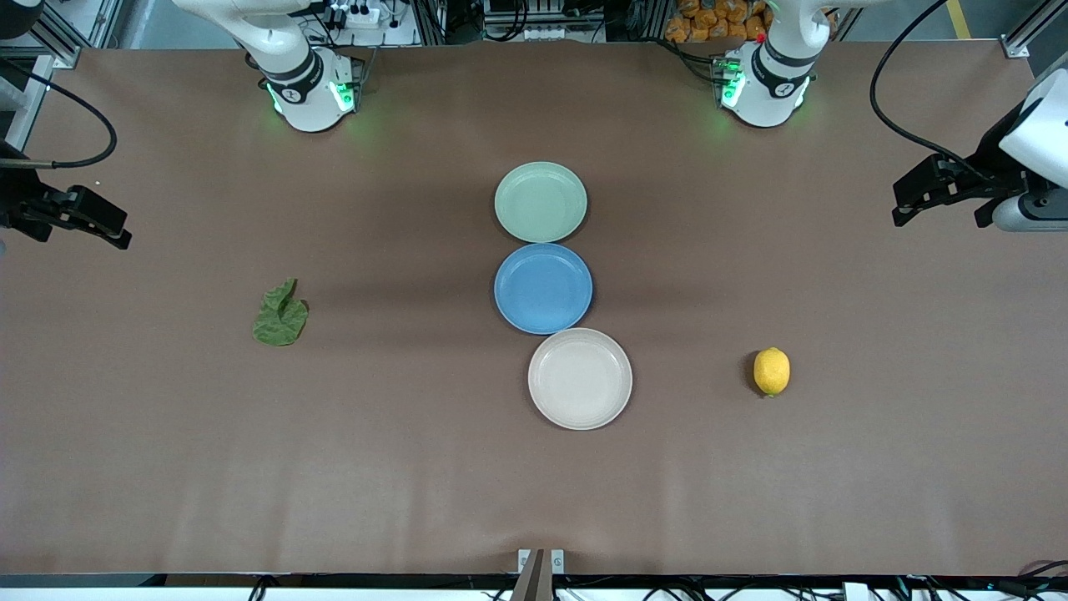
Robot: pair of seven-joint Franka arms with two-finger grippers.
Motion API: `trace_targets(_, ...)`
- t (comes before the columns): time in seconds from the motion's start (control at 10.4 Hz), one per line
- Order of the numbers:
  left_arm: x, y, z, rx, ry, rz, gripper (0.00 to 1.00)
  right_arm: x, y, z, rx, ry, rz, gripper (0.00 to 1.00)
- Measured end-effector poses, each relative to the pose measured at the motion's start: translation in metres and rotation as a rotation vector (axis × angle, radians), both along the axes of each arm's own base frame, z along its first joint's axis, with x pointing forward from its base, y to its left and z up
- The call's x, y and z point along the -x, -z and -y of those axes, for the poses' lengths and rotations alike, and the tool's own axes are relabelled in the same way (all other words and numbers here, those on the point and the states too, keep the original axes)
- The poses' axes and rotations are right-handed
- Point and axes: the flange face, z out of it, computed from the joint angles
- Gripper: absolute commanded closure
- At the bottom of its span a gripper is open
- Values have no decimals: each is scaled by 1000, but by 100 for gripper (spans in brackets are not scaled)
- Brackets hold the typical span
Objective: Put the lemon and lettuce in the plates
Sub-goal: 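Move the right gripper toward the lettuce while the left gripper approaches the lemon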
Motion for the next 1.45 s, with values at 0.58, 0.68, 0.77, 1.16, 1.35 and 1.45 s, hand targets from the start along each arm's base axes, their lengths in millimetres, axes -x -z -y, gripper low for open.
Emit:
trace_targets(0.58,-2,3,-23,18,-10,-15,0,0,1,0,0,0,-2,0)
trace_targets(0.68,-4,9,-33,47,24,-31,0,0,2,0,0,0,-3,0)
trace_targets(0.77,-7,19,-37,57,51,-50,0,-2,7,0,0,-1,1,0)
trace_targets(1.16,-26,79,-25,60,46,-143,0,-16,68,2,-1,-3,3,0)
trace_targets(1.35,-38,125,-12,62,37,-128,0,-18,111,5,-1,-4,-19,0)
trace_targets(1.45,-43,154,-11,62,32,-109,0,-16,132,4,-2,-6,-34,0)
